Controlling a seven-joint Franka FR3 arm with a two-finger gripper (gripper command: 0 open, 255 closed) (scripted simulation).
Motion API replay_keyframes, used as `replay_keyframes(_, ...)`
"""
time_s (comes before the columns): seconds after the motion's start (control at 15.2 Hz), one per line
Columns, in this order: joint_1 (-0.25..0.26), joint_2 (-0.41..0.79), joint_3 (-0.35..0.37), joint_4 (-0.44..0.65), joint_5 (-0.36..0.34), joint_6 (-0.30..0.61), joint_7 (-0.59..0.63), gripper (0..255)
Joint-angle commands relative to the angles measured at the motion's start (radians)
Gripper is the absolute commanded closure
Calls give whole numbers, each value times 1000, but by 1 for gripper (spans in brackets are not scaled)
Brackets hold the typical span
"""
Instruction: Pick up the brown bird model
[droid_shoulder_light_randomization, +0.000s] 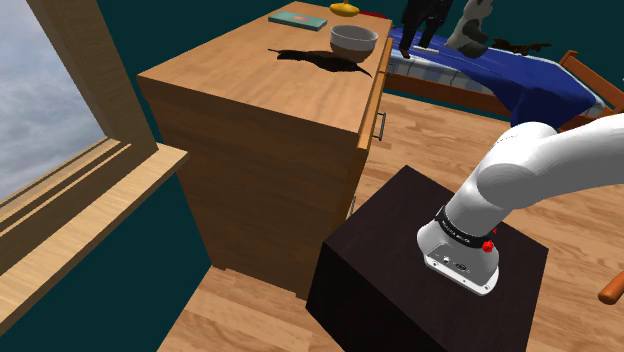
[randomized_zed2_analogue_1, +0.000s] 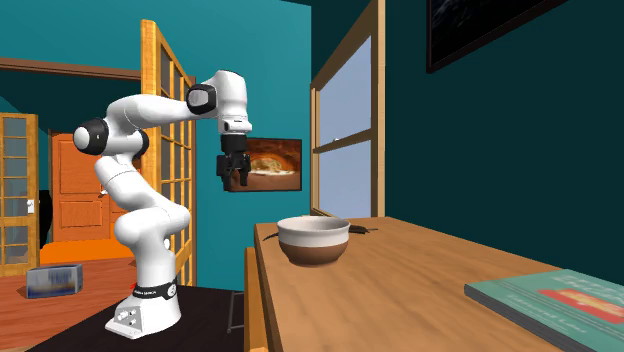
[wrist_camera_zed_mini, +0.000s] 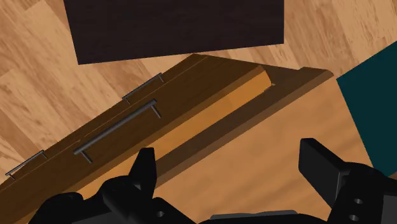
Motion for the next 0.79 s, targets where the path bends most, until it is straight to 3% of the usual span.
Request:
replay_keyframes(0.0, 0, 0, 0, 0, 0, 0, 0, 0)
replay_keyframes(0.73, 49, 445, -29, 257, -47, 150, -161, 0)
